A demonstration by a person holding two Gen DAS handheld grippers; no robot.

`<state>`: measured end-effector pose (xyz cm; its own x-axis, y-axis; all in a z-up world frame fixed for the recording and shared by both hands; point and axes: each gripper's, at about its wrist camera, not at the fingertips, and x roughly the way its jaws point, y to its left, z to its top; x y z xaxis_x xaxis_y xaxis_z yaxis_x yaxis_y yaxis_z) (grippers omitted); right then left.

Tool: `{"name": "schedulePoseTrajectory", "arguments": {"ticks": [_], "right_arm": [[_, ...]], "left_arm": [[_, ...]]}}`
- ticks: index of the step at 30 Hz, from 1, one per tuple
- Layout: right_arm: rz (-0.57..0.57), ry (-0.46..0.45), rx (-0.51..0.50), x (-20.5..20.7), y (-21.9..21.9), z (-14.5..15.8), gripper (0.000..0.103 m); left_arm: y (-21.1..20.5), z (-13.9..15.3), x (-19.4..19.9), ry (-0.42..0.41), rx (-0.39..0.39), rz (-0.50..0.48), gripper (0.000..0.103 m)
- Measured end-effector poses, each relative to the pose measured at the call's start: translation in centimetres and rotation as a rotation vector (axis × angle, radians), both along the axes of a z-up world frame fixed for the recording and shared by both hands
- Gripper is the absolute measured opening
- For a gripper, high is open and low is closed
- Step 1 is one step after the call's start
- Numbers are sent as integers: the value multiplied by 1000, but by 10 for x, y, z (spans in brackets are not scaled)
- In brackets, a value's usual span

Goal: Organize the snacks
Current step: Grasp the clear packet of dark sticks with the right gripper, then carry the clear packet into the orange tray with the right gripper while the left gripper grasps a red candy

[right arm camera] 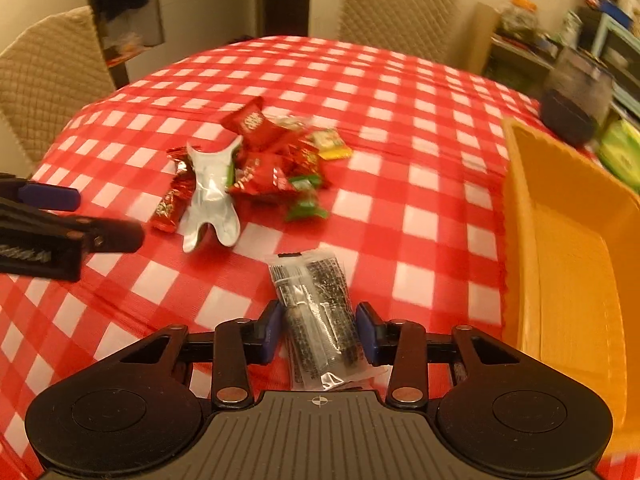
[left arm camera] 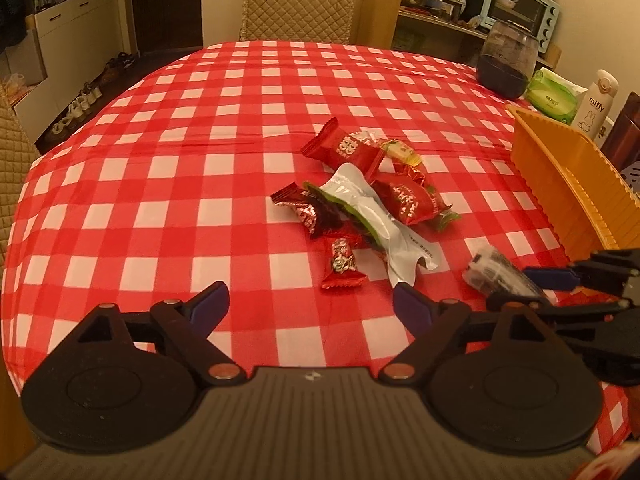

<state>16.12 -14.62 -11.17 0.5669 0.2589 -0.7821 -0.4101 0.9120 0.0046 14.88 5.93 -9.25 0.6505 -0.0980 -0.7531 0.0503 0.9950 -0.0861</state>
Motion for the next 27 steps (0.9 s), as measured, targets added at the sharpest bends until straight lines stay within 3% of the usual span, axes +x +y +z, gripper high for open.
{"name": "schedulePoseTrajectory", "arguments": {"ticks": [3,7,8,14,19,21,27], "right_arm": [[25,-3,6,-7,-1,0,42],[26,-34,2,-9,-3,1,56],[22,-35,10,-8,-4,2,58],[-12,-35,59,-4,-15,4,58],[-7,-28,69,-4,-14,0,58],[-4,-24,71,-4,-14,0,58],[1,-25,74,-5,-15,1,57]], "left_arm": [[-7,-2,8,-21,3,-22,77],[-17,-8,19,-39,25,-44,68],[-19,-9,21,-41,32,-46,62],[-21,-16,29,-44,39,-63,37],[-23,-19,29,-41,45,-92,32],[-25,-17,26,-33,57,-99,16],[-25,-14,14,-27,87,-107,15]]}}
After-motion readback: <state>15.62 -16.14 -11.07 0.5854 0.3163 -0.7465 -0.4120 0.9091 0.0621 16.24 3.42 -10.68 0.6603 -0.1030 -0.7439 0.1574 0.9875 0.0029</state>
